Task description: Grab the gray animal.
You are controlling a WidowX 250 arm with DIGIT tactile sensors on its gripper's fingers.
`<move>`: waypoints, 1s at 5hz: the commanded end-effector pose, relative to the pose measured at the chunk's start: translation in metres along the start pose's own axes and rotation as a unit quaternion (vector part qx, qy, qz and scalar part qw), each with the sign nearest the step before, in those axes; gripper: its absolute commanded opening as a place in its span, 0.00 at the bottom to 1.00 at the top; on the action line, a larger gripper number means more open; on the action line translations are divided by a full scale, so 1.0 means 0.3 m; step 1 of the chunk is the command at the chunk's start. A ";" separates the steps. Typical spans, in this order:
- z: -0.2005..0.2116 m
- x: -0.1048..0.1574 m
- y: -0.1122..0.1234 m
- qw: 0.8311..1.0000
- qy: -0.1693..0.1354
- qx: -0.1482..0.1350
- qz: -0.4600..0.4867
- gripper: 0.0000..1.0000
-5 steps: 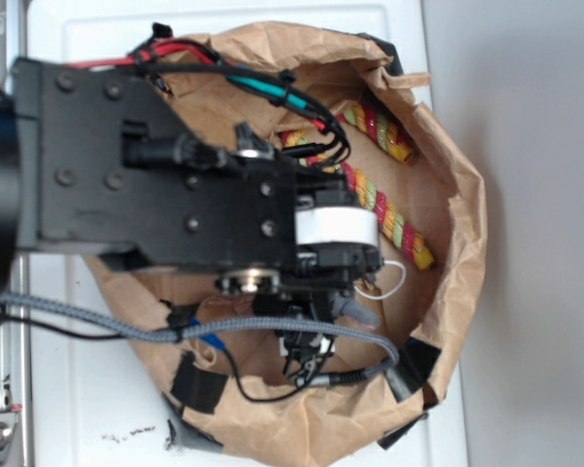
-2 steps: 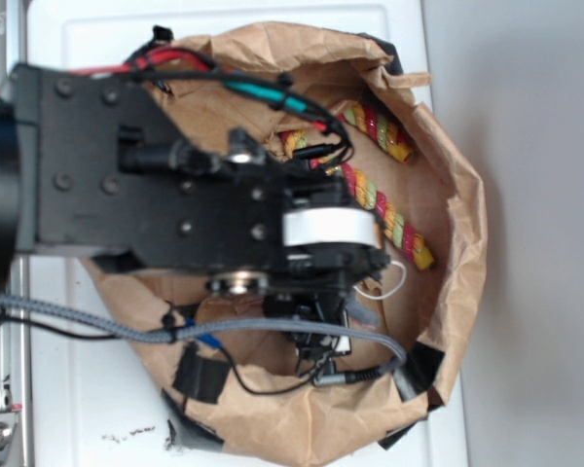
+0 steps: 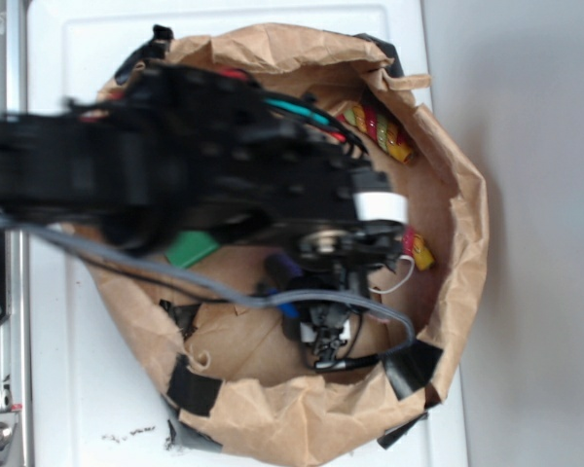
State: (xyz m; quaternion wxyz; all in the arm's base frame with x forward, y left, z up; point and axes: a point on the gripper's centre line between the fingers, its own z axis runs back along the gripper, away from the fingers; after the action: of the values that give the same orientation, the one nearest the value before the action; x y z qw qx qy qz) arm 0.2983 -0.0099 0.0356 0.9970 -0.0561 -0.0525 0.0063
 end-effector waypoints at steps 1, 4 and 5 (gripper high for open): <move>0.048 0.053 -0.019 0.999 -0.040 0.009 0.029 0.00; 0.358 0.041 0.067 0.990 -0.070 0.013 0.122 0.00; 0.432 0.025 0.177 0.989 -0.082 0.017 0.122 0.00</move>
State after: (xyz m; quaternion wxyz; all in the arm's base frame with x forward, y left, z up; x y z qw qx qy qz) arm 0.2884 0.0537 0.1330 0.9864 -0.0498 -0.0875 0.1301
